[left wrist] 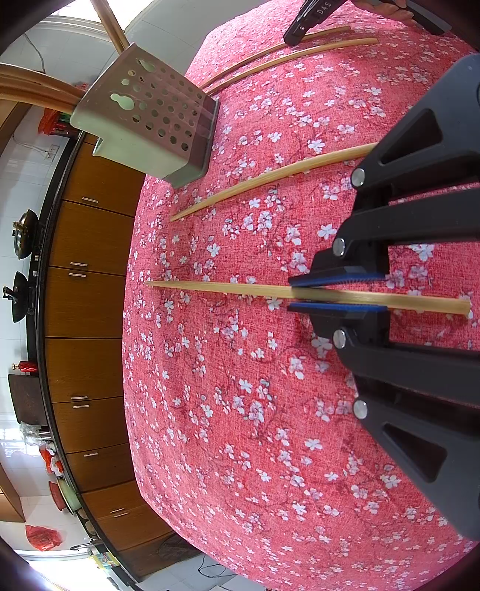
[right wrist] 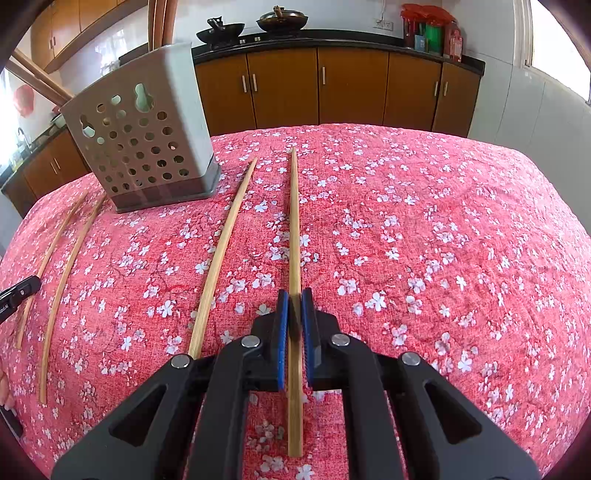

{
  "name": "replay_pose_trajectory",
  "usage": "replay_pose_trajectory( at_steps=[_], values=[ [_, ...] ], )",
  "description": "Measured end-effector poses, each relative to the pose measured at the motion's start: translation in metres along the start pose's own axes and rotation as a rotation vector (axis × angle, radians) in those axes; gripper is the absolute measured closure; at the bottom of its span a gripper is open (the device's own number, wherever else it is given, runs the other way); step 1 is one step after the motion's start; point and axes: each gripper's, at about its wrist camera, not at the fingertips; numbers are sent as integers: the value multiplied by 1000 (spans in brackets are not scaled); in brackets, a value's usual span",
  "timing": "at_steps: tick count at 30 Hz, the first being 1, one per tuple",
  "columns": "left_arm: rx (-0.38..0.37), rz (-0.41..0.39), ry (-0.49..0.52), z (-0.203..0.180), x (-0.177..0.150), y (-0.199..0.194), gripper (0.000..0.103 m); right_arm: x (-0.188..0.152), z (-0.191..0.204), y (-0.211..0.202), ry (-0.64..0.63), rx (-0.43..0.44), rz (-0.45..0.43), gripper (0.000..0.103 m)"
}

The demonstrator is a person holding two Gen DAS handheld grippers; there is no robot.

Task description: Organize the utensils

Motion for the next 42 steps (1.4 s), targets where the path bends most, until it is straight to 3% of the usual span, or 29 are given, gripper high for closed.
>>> replay_pose_trajectory(
  at_steps=[42],
  values=[
    [-3,0,-3,-1,0,-2,91,2,-1,-1,7,8,8,94]
  ],
)
Point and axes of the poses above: each gripper's, at about its wrist camera, not at the fingertips, and y roughly the way its jaws point, z to its left, x to its top, and after that the axes turned 2 degrees about -y, right-handed
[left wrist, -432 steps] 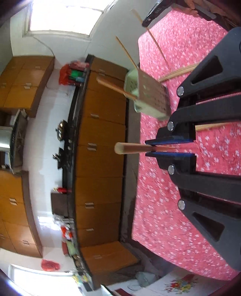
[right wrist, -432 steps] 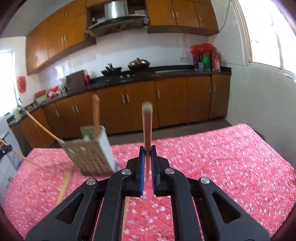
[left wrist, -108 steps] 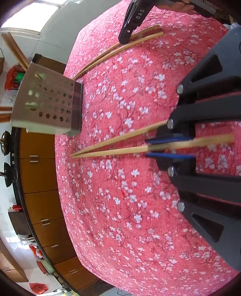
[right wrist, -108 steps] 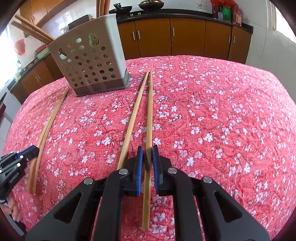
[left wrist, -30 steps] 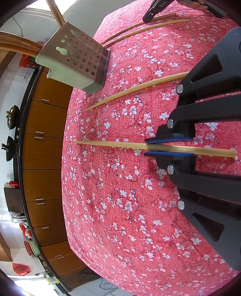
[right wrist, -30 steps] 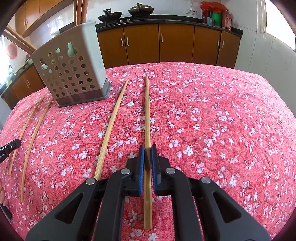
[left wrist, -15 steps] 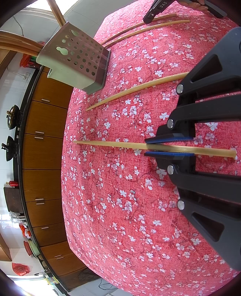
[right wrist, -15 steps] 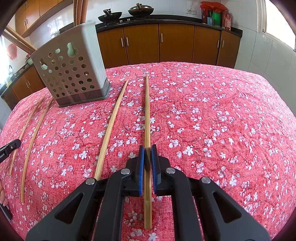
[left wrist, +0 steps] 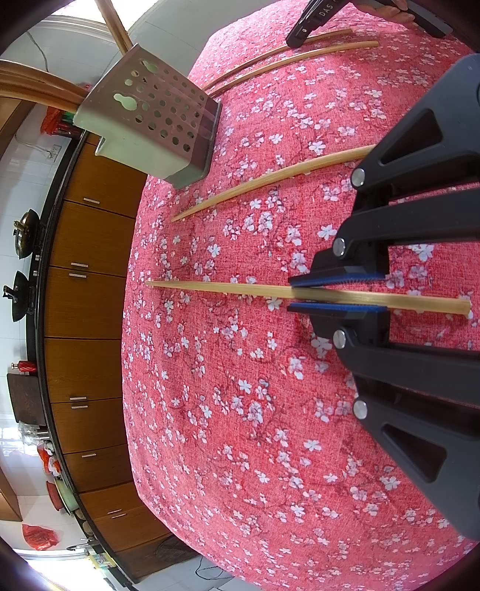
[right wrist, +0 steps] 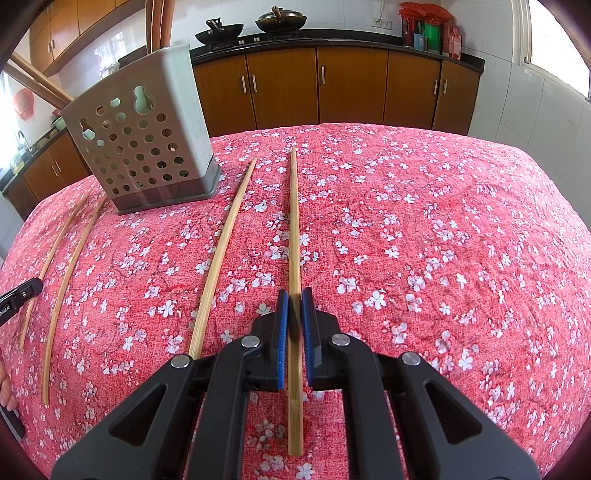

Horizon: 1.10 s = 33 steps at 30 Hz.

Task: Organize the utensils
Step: 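Lift the chopstick with the right tool while the left tool carries its chopstick to the holder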

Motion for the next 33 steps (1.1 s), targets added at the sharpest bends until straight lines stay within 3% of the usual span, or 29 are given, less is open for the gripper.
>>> replay_pose_trajectory(
  at_steps=[13,18,23,33],
  values=[
    [46,-6,114,-12,-19,-21,94,-11,-2,-17,10,24,0,95],
    [35,-102,133,-16,-8,-61,94,1,-3,-54,12,11,-118,95],
    [-2,-230,102,-20,23,-110,95,25,0,-98,13,7,-259,95],
    [-71,-327,88,-26,63,-154,95,57,-8,-129,30,39,-367,95]
  ],
)
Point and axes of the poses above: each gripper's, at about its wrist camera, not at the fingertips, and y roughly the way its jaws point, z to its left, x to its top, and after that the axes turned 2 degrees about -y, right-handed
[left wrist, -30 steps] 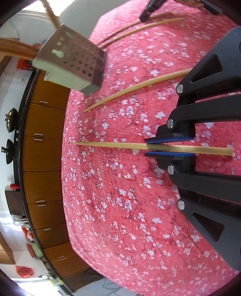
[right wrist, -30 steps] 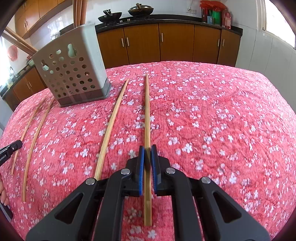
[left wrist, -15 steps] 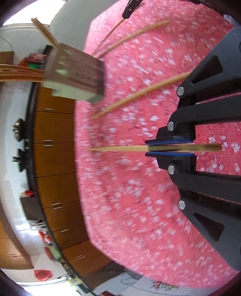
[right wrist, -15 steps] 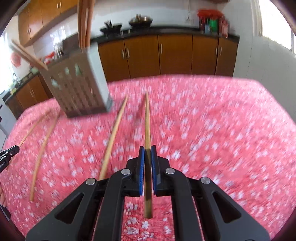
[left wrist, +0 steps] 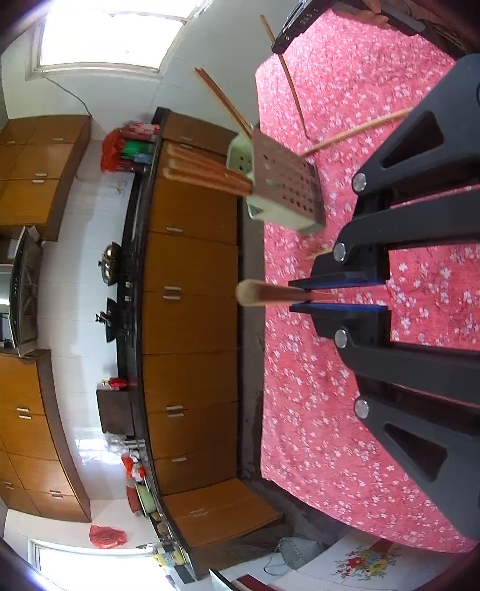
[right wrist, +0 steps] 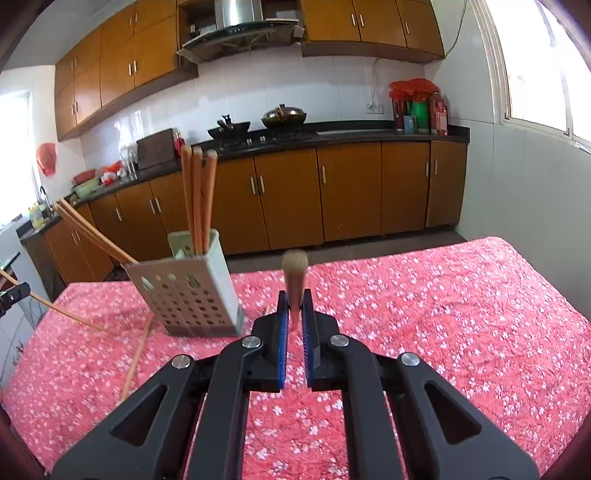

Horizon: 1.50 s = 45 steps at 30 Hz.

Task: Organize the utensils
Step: 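Lift the chopstick with the right tool while the left tool carries its chopstick to the holder, then drop the chopstick into the grey holder with the right tool while the left tool releases its own, then grasp the last bamboo chopstick with the right tool while the left tool grasps one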

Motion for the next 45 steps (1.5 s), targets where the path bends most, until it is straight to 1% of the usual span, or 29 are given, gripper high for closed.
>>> replay_pose_trajectory(
  at_steps=[3,9,12,14,16,20,23,26,30,33,36,37,38,39,40,41,44,45],
  values=[
    [-41,-23,11,-8,10,-12,95,10,-1,-9,9,39,-25,95],
    [-157,-75,35,-42,32,-36,95,46,18,-35,6,169,-89,95],
    [-222,-106,52,-65,47,-49,95,63,29,-47,-2,224,-140,95],
    [-243,-132,64,-76,56,-55,95,75,38,-56,-11,250,-186,95],
    [-253,-165,67,-87,66,-58,95,85,45,-60,-16,254,-228,95],
    [-246,-225,60,-102,86,-54,95,103,56,-60,-15,239,-307,95],
    [-234,-214,68,-110,96,-38,95,110,60,-50,-12,213,-346,95],
    [-210,-167,73,-111,96,-16,95,109,62,-30,-16,194,-334,95],
    [-210,-100,45,-107,94,16,95,99,64,1,-13,178,-260,95],
    [-211,-82,34,-103,92,29,95,92,65,17,-17,166,-212,95],
    [-208,-74,18,-101,91,37,94,88,66,18,-24,183,-195,95],
    [-208,-79,12,-99,90,36,93,87,66,16,-29,184,-198,93],
    [-215,-85,7,-97,90,35,90,88,65,13,-34,181,-204,86],
    [-215,-93,1,-95,91,32,86,88,65,11,-35,181,-210,82],
    [-213,-100,-3,-93,92,29,84,89,61,5,-28,179,-222,74],
    [-212,-109,-7,-90,92,26,81,91,59,2,-22,177,-229,71],
    [-202,-135,-24,-78,91,11,78,93,45,-10,2,147,-248,71],
    [-197,-143,-30,-73,89,5,76,90,38,-15,13,124,-251,70]
  ],
)
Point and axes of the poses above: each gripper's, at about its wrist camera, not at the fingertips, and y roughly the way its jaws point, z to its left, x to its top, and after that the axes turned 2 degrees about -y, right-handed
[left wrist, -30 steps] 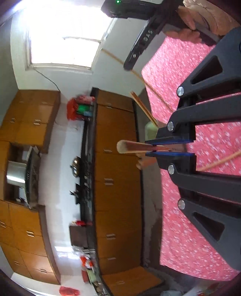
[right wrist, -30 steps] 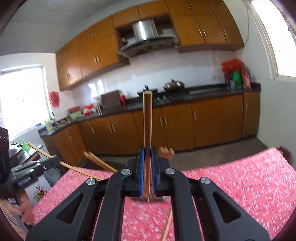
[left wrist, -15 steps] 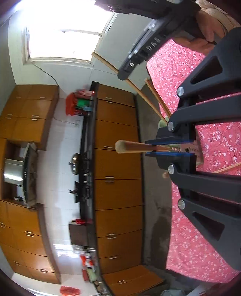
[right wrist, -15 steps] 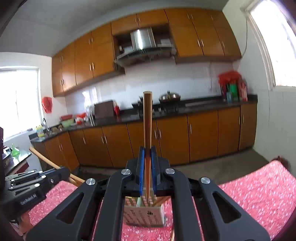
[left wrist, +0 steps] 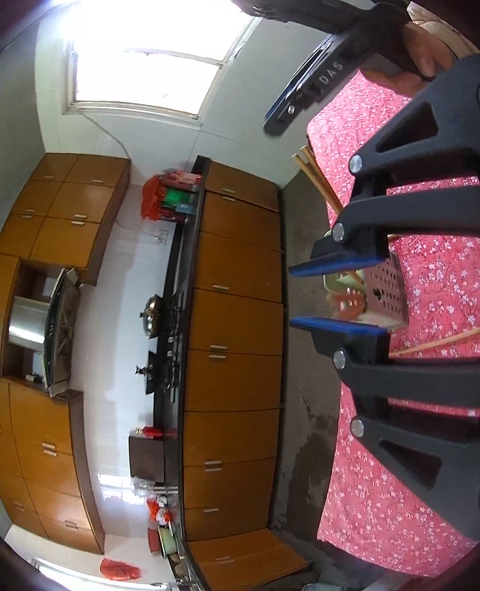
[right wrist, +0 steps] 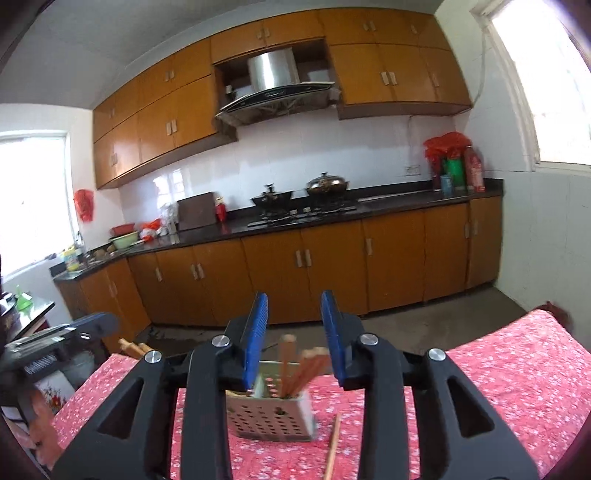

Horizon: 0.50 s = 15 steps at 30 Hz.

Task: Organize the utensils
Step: 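Grasp the last bamboo chopstick with the right tool while the left tool grasps one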

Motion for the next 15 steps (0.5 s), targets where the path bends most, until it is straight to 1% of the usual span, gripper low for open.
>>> replay_pose_trajectory(
  at_steps=[3,5,6,8,9,10,12,13,15],
  values=[
    [46,-26,-6,15,-7,-22,72,-10,-20,-7,28,-61,31,68],
    [95,-21,-6,29,-20,-31,71,-27,-41,-6,52,-115,94,68],
    [126,-4,-11,39,-30,-32,70,-41,-53,-2,65,-143,149,68],
    [165,40,-23,57,-46,-29,69,-67,-69,11,73,-182,253,68],
    [207,83,-30,69,-61,-21,69,-84,-74,18,72,-194,316,68],
    [233,118,-35,78,-73,-16,69,-97,-76,23,74,-192,362,68],
    [252,190,-61,94,-98,-4,69,-124,-77,30,93,-161,446,68],
    [253,215,-73,99,-108,-1,69,-140,-76,32,115,-126,493,68],
    [242,267,-107,106,-130,8,69,-160,-67,34,135,-67,541,69]
  ],
)
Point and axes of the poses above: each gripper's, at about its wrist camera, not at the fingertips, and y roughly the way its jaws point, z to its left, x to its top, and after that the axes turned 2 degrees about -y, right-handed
